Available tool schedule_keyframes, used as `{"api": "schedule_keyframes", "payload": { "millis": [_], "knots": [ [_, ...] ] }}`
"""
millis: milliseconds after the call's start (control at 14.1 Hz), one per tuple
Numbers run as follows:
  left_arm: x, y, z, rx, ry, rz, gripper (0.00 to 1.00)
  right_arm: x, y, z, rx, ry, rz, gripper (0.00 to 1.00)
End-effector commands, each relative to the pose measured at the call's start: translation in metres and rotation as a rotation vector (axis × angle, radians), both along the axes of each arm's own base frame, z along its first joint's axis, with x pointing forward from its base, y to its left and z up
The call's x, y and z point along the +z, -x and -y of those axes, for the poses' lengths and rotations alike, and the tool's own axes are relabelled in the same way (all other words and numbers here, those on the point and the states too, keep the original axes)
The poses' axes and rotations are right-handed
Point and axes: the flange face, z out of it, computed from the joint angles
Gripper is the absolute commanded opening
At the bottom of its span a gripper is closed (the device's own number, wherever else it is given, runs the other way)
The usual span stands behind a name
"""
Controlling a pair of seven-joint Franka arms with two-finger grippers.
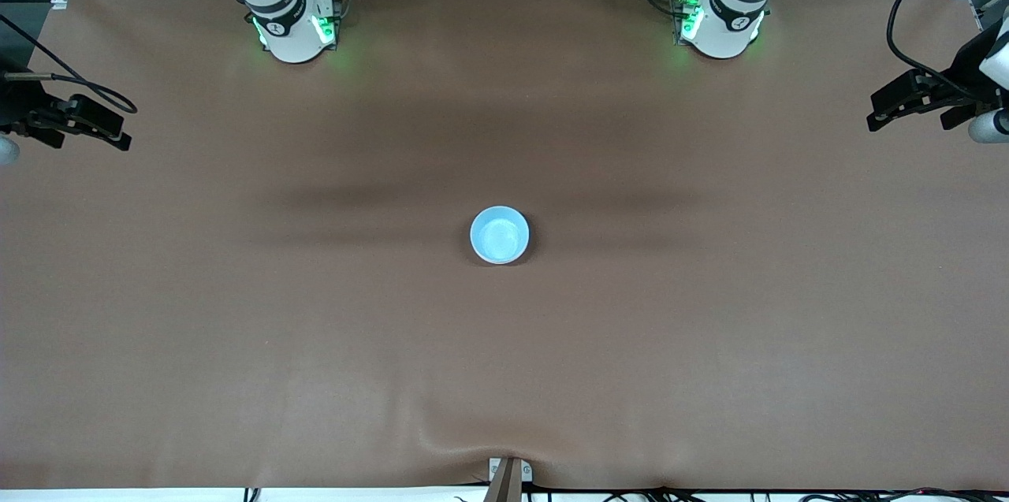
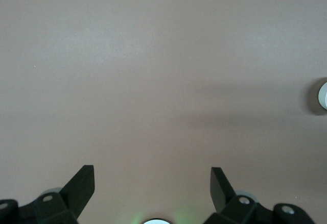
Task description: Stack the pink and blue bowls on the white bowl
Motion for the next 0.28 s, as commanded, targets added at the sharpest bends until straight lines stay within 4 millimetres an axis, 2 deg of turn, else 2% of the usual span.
{"api": "schedule_keyframes", "payload": {
  "millis": [0,213],
  "knots": [
    [0.0009,0.0002,0.0023,-0.007,0.014,-0.006,1.0,0.0041,0.0004,-0.0004,-0.029,-0.017,-0.005,1.0],
    [0.0001,-0.0003,0.0025,-0.007,0.016,-0.007,1.0,0.0035,0.0012,-0.0004,-0.028,-0.017,-0.013,1.0]
  ]
}}
